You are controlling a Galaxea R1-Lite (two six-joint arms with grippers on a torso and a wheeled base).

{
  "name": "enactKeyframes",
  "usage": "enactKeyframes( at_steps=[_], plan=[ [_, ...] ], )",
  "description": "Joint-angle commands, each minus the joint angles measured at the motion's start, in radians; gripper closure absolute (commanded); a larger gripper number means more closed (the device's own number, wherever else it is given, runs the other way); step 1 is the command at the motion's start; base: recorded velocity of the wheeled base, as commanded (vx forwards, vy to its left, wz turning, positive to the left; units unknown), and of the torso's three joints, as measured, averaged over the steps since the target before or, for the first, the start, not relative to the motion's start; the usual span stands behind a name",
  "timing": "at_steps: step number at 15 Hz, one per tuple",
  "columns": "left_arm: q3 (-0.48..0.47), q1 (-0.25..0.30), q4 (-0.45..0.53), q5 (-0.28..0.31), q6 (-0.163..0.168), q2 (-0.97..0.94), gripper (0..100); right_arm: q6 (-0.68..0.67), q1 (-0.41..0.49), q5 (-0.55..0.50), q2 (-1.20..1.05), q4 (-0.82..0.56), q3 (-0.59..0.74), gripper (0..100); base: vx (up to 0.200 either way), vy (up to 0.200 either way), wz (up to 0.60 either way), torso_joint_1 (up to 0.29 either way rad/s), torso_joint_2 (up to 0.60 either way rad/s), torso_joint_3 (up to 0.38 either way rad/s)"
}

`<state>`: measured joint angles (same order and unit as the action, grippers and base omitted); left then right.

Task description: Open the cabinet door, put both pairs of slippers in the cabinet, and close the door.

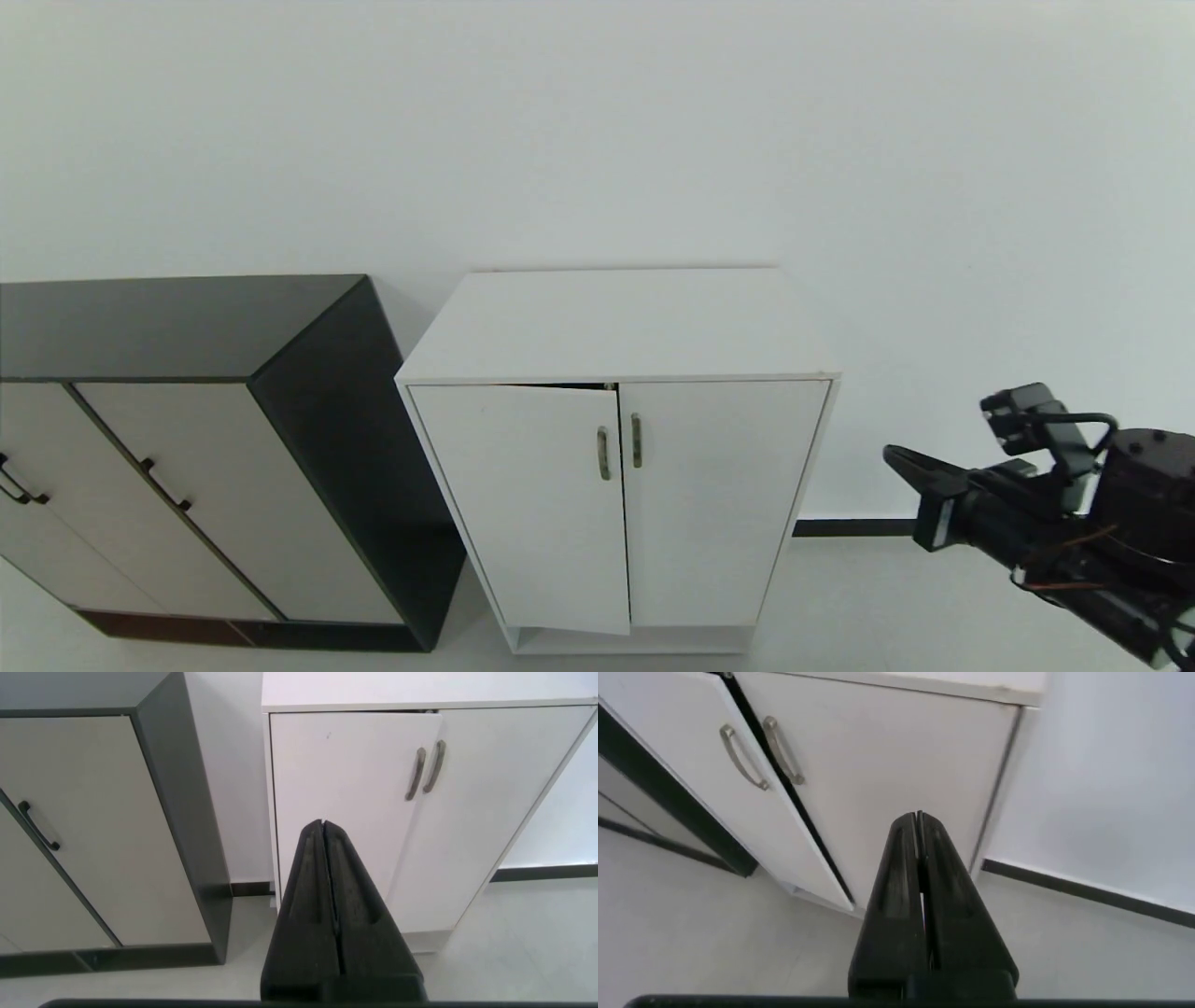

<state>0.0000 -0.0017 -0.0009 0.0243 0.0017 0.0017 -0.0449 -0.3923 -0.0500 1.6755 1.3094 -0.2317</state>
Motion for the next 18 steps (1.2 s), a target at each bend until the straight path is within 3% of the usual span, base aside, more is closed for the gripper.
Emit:
enactKeyframes(
  at_steps=[1, 3, 4, 9, 12, 18],
  plan=[
    [0.0, 0.0, -0.001, 0.0, 0.0, 0.0, 100, 0.016, 0.067, -0.013, -0.203, -0.004, 0.14, 100, 0.0, 0.0, 0.0, 0.0, 0.0, 0.0],
    [0.0, 0.0, -0.001, 0.002, 0.0, 0.0, 100, 0.037, 0.145, -0.036, -0.35, -0.065, 0.232, 100, 0.0, 0.0, 0.0, 0.0, 0.0, 0.0],
    [0.0, 0.0, -0.001, 0.002, 0.0, 0.0, 100, 0.036, 0.173, -0.047, -0.444, -0.159, 0.232, 100, 0.0, 0.0, 0.0, 0.0, 0.0, 0.0],
    [0.0, 0.0, -0.001, 0.002, 0.0, 0.0, 100, 0.039, 0.188, -0.039, -0.944, -0.76, 0.213, 100, 0.0, 0.0, 0.0, 0.0, 0.0, 0.0],
    [0.0, 0.0, -0.001, 0.002, 0.0, 0.0, 100, 0.033, 0.188, -0.01, -1.16, -1.038, 0.173, 100, 0.0, 0.0, 0.0, 0.0, 0.0, 0.0],
    [0.0, 0.0, -0.001, 0.002, 0.0, 0.0, 100, 0.033, 0.185, 0.007, -1.413, -1.319, 0.189, 100, 0.0, 0.0, 0.0, 0.0, 0.0, 0.0]
  ],
)
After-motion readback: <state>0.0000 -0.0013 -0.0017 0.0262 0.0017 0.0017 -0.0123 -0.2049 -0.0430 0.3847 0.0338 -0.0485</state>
